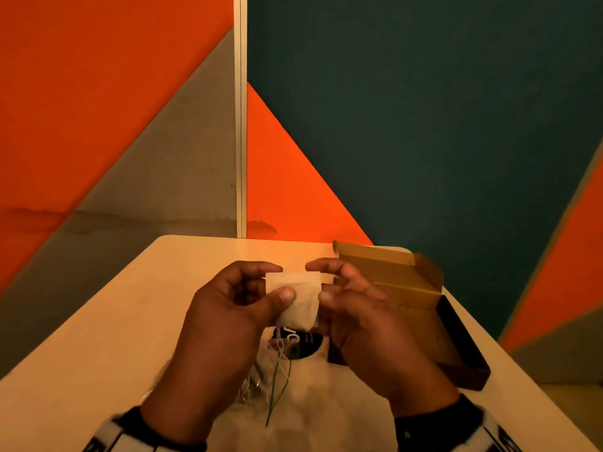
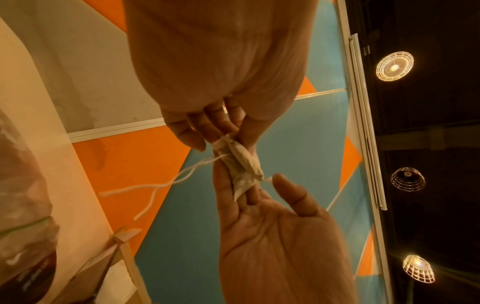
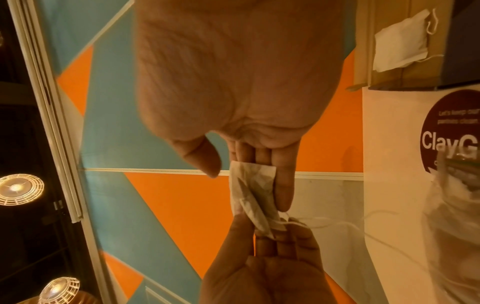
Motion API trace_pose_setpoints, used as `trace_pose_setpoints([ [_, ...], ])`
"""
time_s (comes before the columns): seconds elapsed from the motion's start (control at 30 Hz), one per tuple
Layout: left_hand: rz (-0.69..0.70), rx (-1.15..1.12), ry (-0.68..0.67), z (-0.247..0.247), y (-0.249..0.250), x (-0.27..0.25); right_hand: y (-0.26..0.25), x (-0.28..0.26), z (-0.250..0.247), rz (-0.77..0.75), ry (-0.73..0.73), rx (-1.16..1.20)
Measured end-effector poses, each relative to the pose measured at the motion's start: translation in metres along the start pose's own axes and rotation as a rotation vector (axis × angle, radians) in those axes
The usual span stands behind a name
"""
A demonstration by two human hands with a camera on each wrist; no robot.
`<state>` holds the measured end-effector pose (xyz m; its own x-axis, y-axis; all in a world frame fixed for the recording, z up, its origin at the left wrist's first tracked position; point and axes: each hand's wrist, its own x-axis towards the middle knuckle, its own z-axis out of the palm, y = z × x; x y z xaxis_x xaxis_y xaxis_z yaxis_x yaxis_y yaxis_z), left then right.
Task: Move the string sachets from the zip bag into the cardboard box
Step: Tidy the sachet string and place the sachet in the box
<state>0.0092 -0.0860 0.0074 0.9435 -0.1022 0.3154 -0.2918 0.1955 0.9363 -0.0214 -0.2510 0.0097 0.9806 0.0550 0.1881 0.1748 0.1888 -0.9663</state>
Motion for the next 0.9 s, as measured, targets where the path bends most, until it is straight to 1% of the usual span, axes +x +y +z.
trace_pose_setpoints([
  [0.07, -0.003, -0.015, -0.009, -0.001, 0.002, -0.001, 0.002, 0.000, 0.001, 0.019, 0.020, -0.043],
  [0.13, 0.001, -0.011, -0.006, -0.001, 0.003, -0.001, 0.004, 0.000, 0.002, 0.026, 0.038, -0.166],
  [0.27, -0.009, -0.029, 0.009, 0.000, 0.005, -0.001, 0.007, 0.002, 0.000, -0.010, 0.118, -0.355],
  [0.37, -0.007, 0.008, -0.046, 0.001, 0.004, -0.001, 0.005, 0.004, -0.006, -0.012, 0.115, -0.398],
  [0.43, -0.004, 0.072, -0.118, -0.004, 0.007, 0.000, 0.001, 0.004, -0.008, 0.008, 0.133, -0.416],
  [0.47, 0.013, 0.158, -0.156, -0.008, 0.009, 0.002, -0.001, 0.004, -0.011, 0.019, 0.163, -0.424],
  [0.5, 0.050, 0.301, -0.181, -0.016, 0.010, 0.004, -0.001, 0.006, -0.014, 0.012, 0.200, -0.422],
  [0.57, 0.116, 0.648, -0.244, -0.031, 0.008, 0.010, -0.003, 0.008, -0.025, -0.006, 0.294, -0.392],
  [0.6, 0.111, 0.784, -0.295, -0.038, 0.007, 0.014, -0.005, 0.009, -0.031, -0.004, 0.340, -0.381],
  [0.67, 0.065, 0.967, -0.411, -0.050, -0.002, 0.020, -0.008, 0.008, -0.039, 0.007, 0.404, -0.344],
  [0.73, 0.025, 1.084, -0.532, -0.059, -0.012, 0.024, -0.006, 0.009, -0.049, 0.022, 0.457, -0.353],
  [0.8, -0.009, 1.134, -0.629, -0.064, -0.023, 0.028, -0.004, 0.009, -0.056, 0.060, 0.506, -0.385],
  [0.9, -0.109, 1.166, -0.718, -0.066, -0.036, 0.032, -0.001, 0.011, -0.069, 0.106, 0.548, -0.419],
])
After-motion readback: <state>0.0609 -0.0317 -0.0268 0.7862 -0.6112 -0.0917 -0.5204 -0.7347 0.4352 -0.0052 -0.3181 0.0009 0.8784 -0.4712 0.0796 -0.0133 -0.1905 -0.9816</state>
